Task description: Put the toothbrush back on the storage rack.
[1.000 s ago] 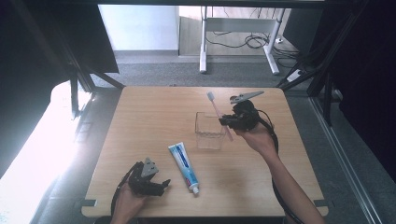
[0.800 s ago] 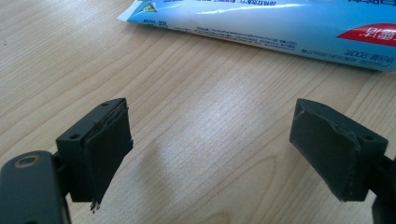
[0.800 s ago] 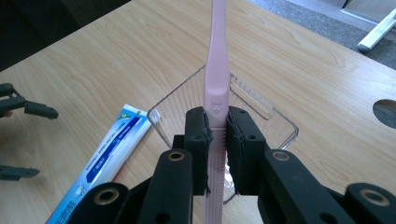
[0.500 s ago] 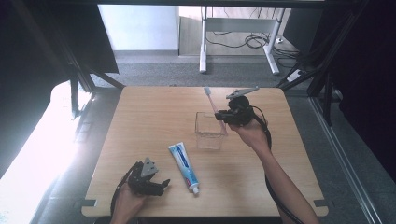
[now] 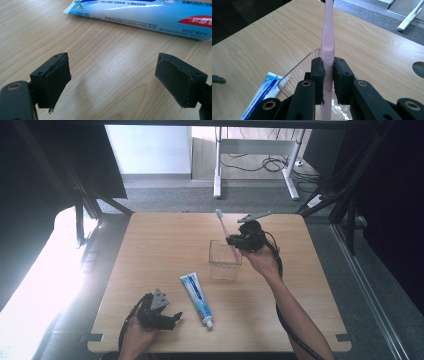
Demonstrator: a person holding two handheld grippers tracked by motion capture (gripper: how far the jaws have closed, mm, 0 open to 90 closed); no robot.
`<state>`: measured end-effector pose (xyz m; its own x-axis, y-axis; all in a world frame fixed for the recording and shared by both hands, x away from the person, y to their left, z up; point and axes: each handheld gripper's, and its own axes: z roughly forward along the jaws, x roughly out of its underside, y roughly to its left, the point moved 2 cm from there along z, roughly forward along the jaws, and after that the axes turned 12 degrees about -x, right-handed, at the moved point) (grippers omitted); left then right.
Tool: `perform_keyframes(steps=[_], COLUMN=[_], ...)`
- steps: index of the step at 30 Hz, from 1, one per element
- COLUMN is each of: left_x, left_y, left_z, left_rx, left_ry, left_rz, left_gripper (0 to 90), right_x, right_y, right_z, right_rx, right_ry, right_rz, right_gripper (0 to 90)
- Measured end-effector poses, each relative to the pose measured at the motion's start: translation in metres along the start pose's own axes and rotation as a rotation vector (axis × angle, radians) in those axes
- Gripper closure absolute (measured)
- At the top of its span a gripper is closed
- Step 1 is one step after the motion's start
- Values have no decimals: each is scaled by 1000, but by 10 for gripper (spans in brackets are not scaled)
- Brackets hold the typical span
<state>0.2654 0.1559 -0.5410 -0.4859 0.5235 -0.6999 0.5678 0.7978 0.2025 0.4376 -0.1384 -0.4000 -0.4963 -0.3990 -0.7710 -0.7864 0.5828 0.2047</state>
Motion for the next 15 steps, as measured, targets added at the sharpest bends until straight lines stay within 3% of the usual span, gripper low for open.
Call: perform_keyframes(steps=[9,15], left_x=[0,0], left_y=[1,1], left_z=[-1,-1], left_rx=[18,17], left_ry=[-19,-16], left_rz=[-28,-23], left_gripper=[129,129], right_x=[11,18], right_y=[-8,-12], right_z=[17,28], right_rx=[15,20], right_ry=[19,39], right_rz=[14,17], right_gripper=[794,794])
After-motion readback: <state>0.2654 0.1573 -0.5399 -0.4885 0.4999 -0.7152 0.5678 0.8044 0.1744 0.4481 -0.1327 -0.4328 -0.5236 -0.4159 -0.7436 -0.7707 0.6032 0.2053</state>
